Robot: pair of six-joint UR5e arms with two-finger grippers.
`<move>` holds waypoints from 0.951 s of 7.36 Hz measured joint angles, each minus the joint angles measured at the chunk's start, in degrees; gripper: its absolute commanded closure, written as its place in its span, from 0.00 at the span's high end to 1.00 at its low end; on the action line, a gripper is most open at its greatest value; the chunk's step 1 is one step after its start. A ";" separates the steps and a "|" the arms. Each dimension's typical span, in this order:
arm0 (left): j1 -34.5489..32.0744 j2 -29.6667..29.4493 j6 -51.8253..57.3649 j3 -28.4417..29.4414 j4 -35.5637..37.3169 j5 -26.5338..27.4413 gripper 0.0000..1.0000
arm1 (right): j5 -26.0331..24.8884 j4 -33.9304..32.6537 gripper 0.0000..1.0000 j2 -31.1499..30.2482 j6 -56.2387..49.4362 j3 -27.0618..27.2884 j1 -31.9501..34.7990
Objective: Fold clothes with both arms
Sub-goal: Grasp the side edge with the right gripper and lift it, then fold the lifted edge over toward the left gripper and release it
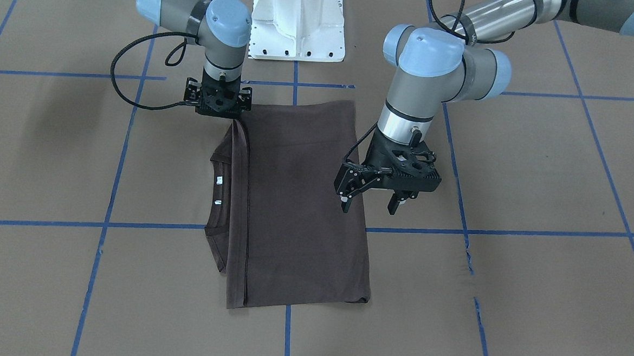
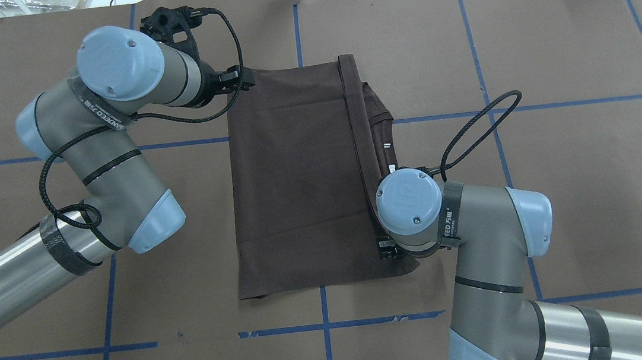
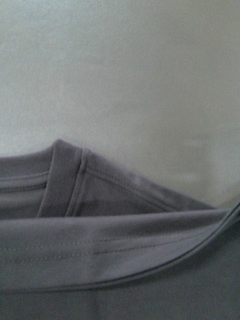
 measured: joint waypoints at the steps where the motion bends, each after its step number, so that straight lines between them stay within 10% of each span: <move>1: 0.13 -0.04 -0.02 -0.21 0.10 0.01 1.00 | -0.08 -0.41 1.00 -2.19 -0.33 1.63 0.25; 7: 0.58 0.13 -0.02 -1.60 0.48 0.08 1.00 | -0.21 2.71 1.00 3.12 -4.44 0.47 6.93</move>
